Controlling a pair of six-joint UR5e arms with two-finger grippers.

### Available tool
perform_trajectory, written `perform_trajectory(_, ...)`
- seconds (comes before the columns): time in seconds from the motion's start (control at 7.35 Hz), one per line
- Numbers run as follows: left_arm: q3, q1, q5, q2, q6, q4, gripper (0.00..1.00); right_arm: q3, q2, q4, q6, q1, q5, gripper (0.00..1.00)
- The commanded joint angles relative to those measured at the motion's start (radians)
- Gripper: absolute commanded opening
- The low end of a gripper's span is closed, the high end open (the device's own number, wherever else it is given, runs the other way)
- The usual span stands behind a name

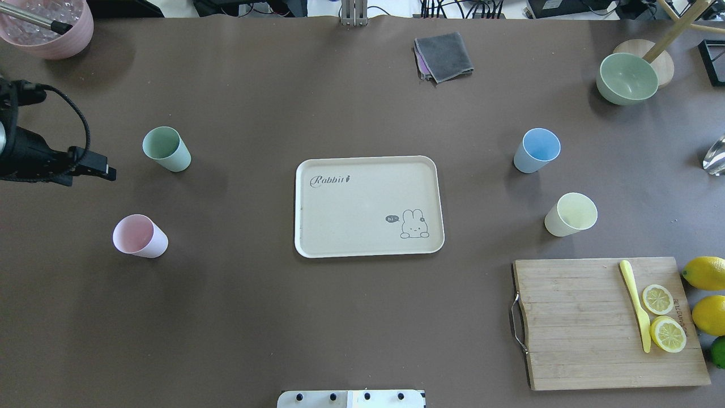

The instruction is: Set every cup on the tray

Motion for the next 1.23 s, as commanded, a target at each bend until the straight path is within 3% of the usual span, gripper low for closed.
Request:
perform_trajectory(0.0, -0.002, 0.110, 0.097, 0.043, -0.060, -0.077, 0.98, 0.006, -0.003, 0.157, 0.240, -0.110, -0.001, 1.00)
perform_trajectory(0.68, 0.030, 0.207, 0.127, 0.098, -0.057, -0.153, 0.96, 0.011, 0.004, 0.204, 0.331, -0.161, -0.007, 1.00)
perform_trajectory(0.82, 0.033, 0.230, 0.134, 0.103, -0.056, -0.154, 0.61, 0.011, 0.007, 0.204, 0.331, -0.161, -0.007, 1.00)
perform_trajectory(0.95, 0.036, 0.237, 0.146, 0.103, -0.056, -0.158, 0.09, 0.009, 0.010, 0.204, 0.331, -0.167, -0.009, 1.00)
perform_trajectory(1.09, 0.039, 0.237, 0.148, 0.103, -0.060, -0.176, 0.00, 0.005, 0.012, 0.204, 0.331, -0.184, -0.009, 1.00)
